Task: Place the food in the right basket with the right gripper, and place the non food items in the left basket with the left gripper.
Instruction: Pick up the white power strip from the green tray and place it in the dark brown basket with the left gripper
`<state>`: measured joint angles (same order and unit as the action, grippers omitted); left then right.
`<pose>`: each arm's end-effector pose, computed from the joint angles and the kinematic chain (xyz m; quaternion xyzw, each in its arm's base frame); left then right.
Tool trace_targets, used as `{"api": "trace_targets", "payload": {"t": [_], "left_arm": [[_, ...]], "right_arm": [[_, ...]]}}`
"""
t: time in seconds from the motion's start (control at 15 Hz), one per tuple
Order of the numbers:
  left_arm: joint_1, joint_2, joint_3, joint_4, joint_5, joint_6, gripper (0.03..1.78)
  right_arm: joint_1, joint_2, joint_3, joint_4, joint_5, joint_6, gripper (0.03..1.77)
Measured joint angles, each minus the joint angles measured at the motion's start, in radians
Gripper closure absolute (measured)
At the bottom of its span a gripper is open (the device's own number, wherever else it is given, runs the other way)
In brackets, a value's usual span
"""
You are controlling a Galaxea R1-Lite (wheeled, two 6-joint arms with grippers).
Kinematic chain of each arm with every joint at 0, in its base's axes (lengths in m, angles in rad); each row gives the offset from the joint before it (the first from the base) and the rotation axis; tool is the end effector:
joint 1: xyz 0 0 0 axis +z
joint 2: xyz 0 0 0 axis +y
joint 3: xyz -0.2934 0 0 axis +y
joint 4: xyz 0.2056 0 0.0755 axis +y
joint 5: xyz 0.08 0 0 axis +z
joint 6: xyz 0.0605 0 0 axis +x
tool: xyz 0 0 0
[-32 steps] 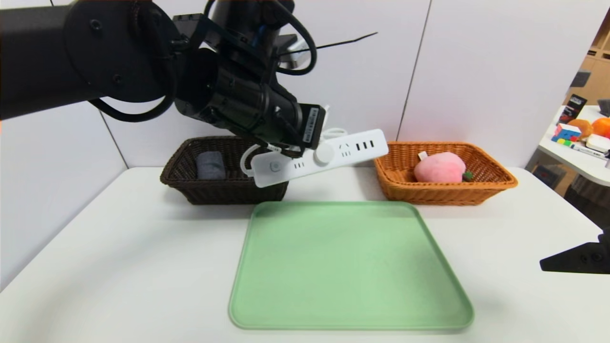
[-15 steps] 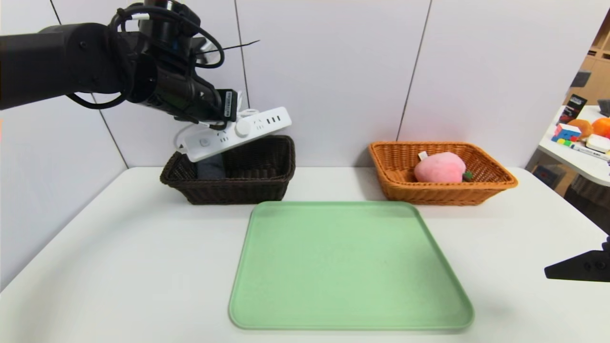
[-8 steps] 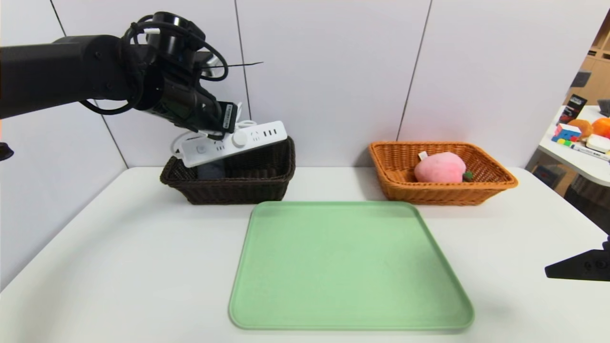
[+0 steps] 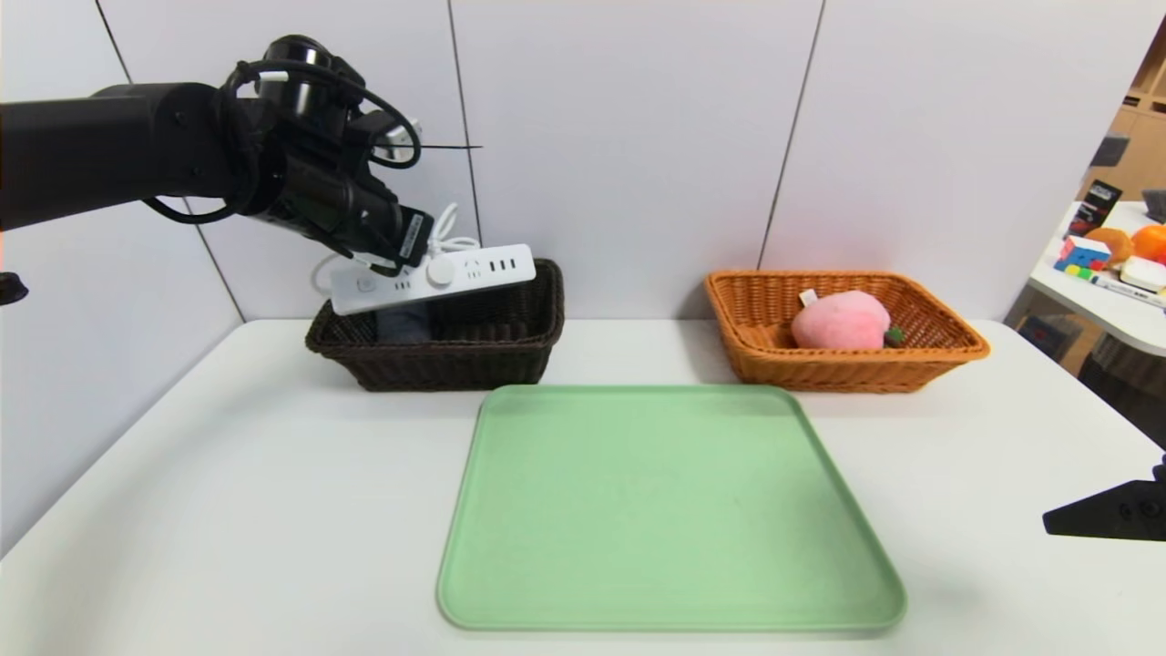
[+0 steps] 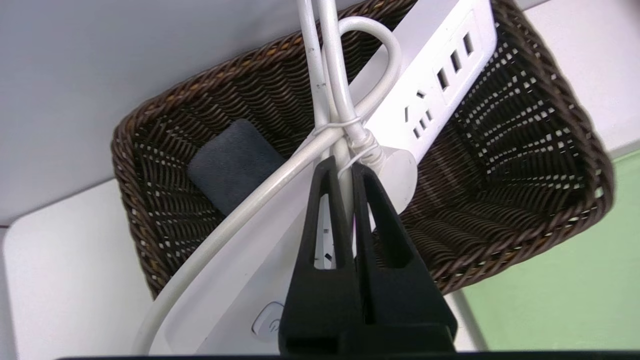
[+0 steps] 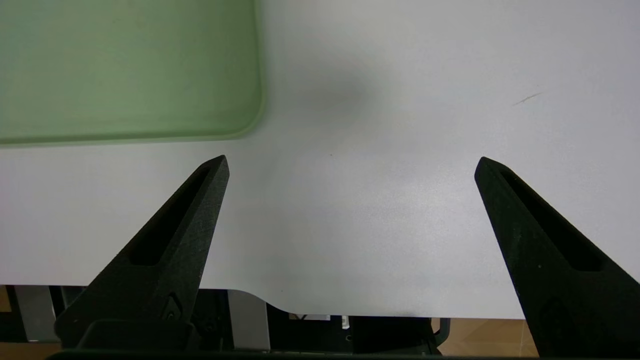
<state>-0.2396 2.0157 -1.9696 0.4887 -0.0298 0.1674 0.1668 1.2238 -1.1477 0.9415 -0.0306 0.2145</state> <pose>0.4425 -0.1100 0.2592 0.1075 0.2510 -0.1510 0.9501 0.1825 0.0289 0.2160 0.0455 0.4883 0.0072 0.8714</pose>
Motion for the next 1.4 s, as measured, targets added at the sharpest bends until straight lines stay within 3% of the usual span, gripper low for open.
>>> {"api": "trace_targets", "payload": {"t": [0.27,0.53,1.4], "left_arm": [[0.036,0.006,0.000,-0.004,-0.050,0.085,1.73],[0.053,0.012,0.000,-0.024,-0.097,0.090,1.73],[0.054,0.056,0.005,-0.026,-0.113,0.102,1.73]], "right_arm": [[0.000,0.000,0.004,0.000,0.000,-0.001,0.10],[0.000,0.002,0.005,0.000,0.000,-0.001,0.10],[0.002,0.010,0.002,-0.002,-0.001,-0.002,0.10]]}}
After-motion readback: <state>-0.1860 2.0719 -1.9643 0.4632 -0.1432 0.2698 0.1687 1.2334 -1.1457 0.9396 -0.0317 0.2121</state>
